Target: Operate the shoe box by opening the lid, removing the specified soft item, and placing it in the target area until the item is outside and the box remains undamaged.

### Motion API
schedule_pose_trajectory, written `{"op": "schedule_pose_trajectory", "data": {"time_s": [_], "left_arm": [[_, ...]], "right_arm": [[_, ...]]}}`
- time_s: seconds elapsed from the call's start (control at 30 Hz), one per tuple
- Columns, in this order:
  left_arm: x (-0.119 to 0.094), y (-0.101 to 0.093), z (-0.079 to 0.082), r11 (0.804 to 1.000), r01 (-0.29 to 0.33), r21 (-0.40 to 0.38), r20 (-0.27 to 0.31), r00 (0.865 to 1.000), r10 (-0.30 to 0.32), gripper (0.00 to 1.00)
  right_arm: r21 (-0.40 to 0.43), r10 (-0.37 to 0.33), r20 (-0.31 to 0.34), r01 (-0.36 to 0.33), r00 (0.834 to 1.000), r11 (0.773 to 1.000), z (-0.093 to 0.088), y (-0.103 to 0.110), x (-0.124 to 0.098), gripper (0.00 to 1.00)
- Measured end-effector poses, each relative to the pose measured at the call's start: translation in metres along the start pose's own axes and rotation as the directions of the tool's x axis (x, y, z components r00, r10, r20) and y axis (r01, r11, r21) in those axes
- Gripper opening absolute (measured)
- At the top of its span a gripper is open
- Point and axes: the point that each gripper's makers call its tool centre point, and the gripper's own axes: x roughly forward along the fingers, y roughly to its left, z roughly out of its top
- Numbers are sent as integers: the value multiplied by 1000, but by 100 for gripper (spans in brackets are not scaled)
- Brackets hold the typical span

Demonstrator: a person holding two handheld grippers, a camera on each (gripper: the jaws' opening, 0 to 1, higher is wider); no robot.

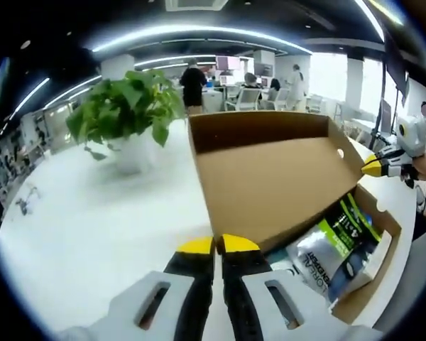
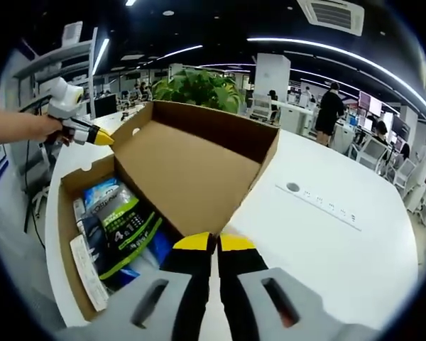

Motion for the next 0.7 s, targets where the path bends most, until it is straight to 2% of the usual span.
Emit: {"op": "schedule_pose_trajectory", "data": {"time_s": [0.7], "left_arm": [[13, 2, -2, 1000, -2, -1, -22, 1000, 2, 0]], "right_arm": [[-10, 0, -17, 0, 1000, 1000, -2, -9, 11, 2]]}}
